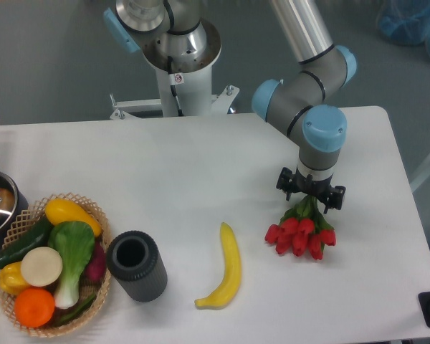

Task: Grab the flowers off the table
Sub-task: 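Close the gripper around the tulip stems, then lift the red tulip bunch up off the table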

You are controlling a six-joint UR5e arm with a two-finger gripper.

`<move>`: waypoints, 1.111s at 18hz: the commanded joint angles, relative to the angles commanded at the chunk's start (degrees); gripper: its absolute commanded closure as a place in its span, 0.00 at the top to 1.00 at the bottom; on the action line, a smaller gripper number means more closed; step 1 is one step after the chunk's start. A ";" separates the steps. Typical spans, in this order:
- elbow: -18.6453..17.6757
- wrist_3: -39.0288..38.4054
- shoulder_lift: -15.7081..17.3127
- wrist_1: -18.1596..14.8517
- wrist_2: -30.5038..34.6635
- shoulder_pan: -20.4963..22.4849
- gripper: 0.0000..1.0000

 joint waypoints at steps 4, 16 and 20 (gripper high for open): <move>-1.31 0.00 1.14 -0.09 0.00 0.00 0.09; 2.02 -4.13 6.06 -2.37 -0.53 3.33 0.00; 6.31 -4.04 7.21 -9.47 -0.61 3.95 0.00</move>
